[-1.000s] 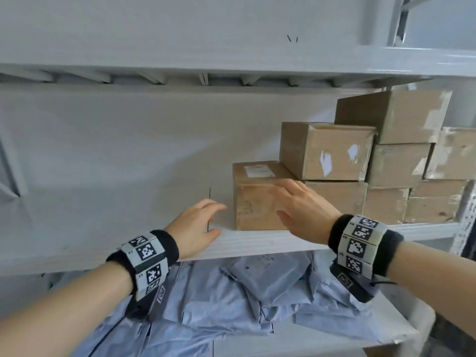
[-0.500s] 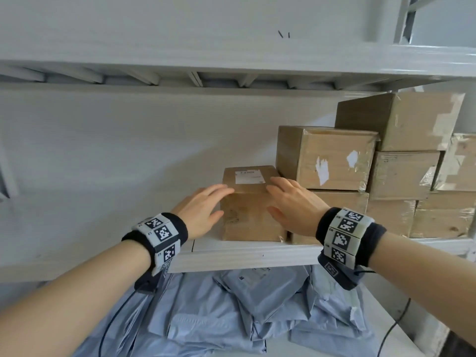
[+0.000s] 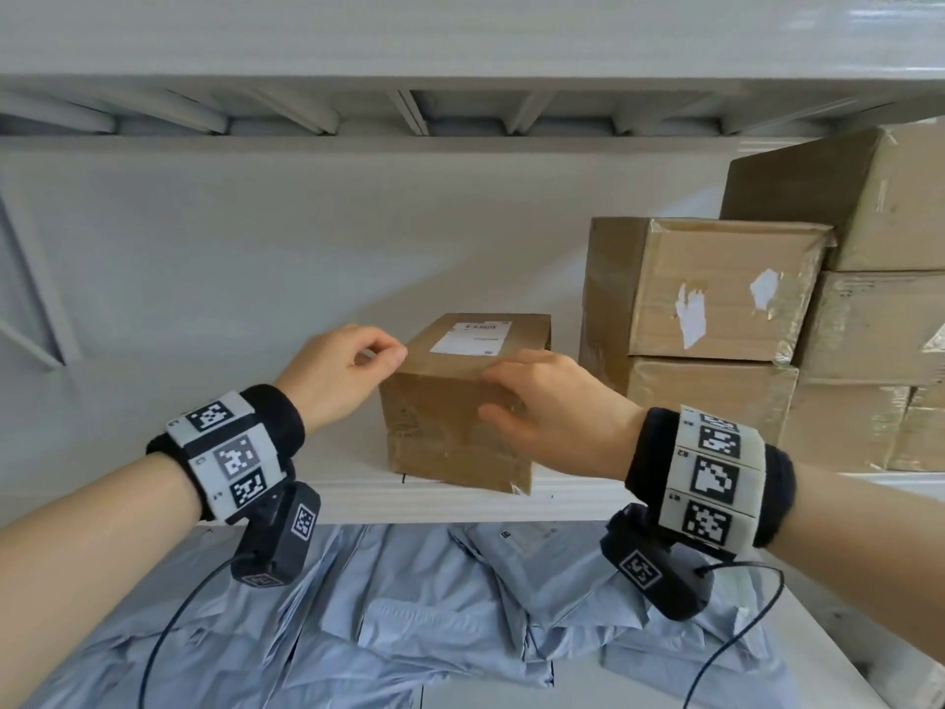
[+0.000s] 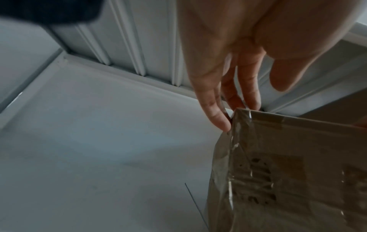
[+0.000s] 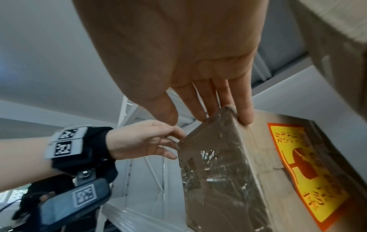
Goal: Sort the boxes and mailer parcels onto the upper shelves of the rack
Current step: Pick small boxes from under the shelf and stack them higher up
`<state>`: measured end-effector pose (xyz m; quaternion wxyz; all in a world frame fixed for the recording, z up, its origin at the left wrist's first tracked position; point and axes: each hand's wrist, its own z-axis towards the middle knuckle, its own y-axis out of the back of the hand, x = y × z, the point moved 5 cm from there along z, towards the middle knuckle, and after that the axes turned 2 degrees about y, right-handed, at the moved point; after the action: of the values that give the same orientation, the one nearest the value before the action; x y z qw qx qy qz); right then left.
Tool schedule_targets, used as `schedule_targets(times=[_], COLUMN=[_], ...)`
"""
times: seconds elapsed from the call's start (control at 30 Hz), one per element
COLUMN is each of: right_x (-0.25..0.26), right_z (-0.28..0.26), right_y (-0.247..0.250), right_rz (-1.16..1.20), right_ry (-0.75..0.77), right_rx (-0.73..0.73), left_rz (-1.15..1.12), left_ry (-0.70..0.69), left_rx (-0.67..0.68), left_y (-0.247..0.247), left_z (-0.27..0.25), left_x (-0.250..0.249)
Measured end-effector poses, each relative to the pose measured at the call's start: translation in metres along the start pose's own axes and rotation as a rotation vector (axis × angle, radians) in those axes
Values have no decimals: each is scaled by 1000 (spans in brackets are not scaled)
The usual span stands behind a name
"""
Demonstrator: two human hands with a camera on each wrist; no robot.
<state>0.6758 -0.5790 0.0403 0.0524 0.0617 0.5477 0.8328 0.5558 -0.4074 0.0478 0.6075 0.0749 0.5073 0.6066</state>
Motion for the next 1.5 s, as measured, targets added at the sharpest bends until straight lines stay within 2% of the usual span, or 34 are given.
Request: schedule_targets(times=[0.13, 0.23, 0.33, 0.4, 0.6, 0.77, 0.87, 0.97, 1.13, 1.2, 1.4, 1.5], right_x=[14, 16, 5, -10, -56, -69, -69, -64, -45, -37, -5, 15], right_z=[-1, 0, 8, 21, 64, 73, 69, 62, 41, 32, -2, -25], right_y=[-1, 0, 5, 11, 27, 25, 19, 16, 21, 24, 36, 37], right_rz=[8, 12, 63, 77, 234, 608, 875, 1040, 1155, 1147, 1124, 1019], right_ry=[68, 98, 55, -27, -394, -716, -798, -806, -773, -716, -563, -484], right_rx=[5, 12, 0, -13, -24, -60, -110, -158, -161, -178, -375, -435], left_rz=[-25, -64, -239, -359, -490, -639, -683, -690, -731, -742, -752, -776], left_ry=[147, 276, 391, 437, 419, 379, 352, 310, 269, 250, 208, 217], left_rx=[-38, 48, 157, 182, 126, 153, 153, 154, 159, 177, 253, 254], left_y=[3, -10, -25, -29, -30, -28, -29, -28, -28, -27, -24, -27], left_z=[7, 11, 7, 2, -14, -33, -43, -53, -68, -74, -92, -107], left_x=[9, 17, 24, 26, 29, 26, 29, 31, 33, 35, 38, 41])
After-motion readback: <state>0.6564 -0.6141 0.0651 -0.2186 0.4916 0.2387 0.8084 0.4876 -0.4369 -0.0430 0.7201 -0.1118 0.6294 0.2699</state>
